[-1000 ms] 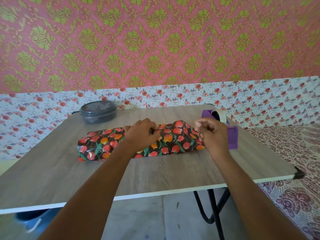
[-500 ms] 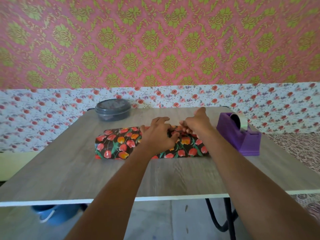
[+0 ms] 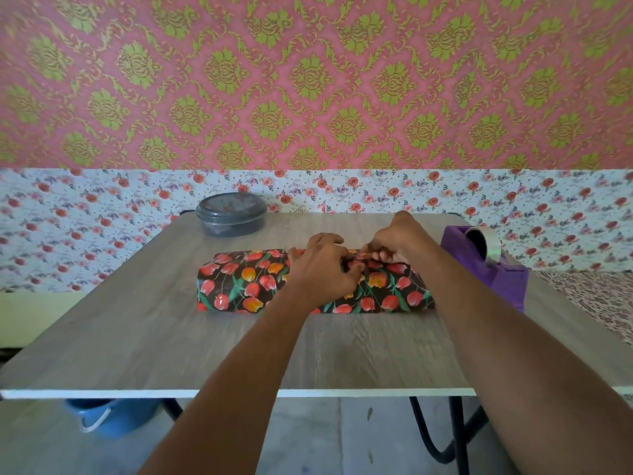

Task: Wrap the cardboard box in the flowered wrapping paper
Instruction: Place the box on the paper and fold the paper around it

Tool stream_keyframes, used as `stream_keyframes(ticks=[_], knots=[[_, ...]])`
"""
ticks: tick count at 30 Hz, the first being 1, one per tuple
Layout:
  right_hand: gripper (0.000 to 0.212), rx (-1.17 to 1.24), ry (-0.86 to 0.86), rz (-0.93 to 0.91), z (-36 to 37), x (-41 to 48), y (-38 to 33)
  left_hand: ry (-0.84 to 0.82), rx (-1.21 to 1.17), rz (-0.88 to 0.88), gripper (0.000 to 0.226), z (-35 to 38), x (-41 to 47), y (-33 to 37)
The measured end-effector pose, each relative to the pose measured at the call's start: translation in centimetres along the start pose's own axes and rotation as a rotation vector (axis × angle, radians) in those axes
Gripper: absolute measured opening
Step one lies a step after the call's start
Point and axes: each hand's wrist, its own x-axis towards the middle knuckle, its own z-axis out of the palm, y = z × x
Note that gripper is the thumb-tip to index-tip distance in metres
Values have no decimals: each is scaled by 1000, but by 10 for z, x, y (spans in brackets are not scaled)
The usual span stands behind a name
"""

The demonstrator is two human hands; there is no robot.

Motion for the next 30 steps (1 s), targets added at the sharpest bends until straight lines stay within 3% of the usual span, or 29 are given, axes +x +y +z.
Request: stream_keyframes(ticks=[7,11,13,16,20,23,25,28,30], knots=[[13,-188,-270,162,-11,5,-20,-7,-9,-7,40,-2,0,0],[24,-316,-174,135,-10,5,-18,1,-5,-8,39,-2,0,2],[39,-485,-64,91,-13,6,-15,-2,-5,-12,40,-3,-1,3],[61,-532,-75,161,-20,0,-8,-7,-19,-18,38,-5,-2,4],[54,-466,-81,136,-19,-2,-3,-12,-14,-8,39,-7,-4,5],[22,-462,110,-76,-15,-8,-9,-29,-14,-18,39,-12,-5,5],[30,-463,189,-238,-9,-14,-12,-38,-10,-24,39,-13,-6,6],[9,-384,137,-432,4,-25,-11,-22,-4,-8,39,-12,-6,4],[16,-428,92,-509,6,-32,-4,-8,1,1,37,-12,-6,4]])
